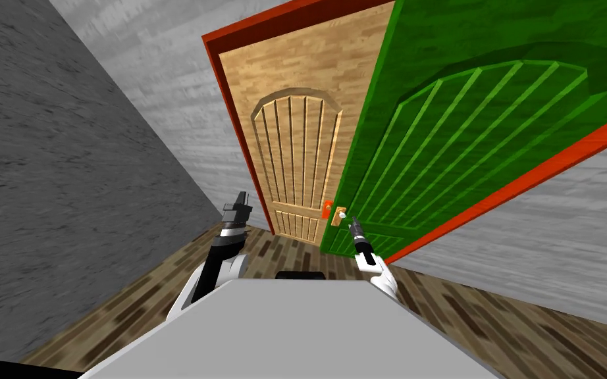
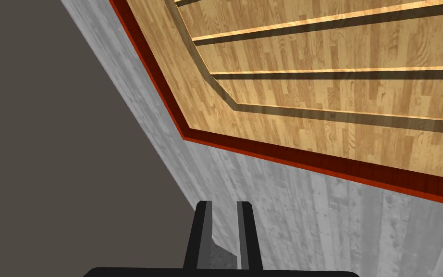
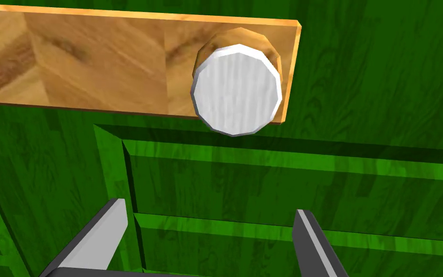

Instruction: Pull the door open

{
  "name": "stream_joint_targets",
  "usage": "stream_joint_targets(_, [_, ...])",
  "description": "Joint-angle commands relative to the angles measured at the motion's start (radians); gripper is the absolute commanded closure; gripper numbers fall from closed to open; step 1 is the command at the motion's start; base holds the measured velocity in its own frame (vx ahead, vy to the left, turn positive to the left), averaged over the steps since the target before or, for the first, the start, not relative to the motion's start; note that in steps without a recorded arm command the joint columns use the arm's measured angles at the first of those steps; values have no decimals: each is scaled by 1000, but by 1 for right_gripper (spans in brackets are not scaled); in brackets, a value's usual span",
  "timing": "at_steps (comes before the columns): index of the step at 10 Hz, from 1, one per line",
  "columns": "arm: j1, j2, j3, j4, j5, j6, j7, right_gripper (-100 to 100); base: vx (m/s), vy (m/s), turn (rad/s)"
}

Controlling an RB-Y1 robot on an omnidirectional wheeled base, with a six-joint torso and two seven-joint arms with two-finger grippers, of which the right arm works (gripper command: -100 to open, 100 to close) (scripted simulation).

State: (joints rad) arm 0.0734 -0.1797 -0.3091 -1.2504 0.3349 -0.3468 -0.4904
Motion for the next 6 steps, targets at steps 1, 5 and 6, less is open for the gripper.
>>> stream_joint_targets(1, [-12,7,17,-10,1,-4,-1,-100,212,62,154])
stream_joint_targets(5, [-7,9,22,-25,2,2,-4,100,58,13,28])
stream_joint_targets(6, [-7,9,22,-25,2,2,-4,100,-25,-5,13])
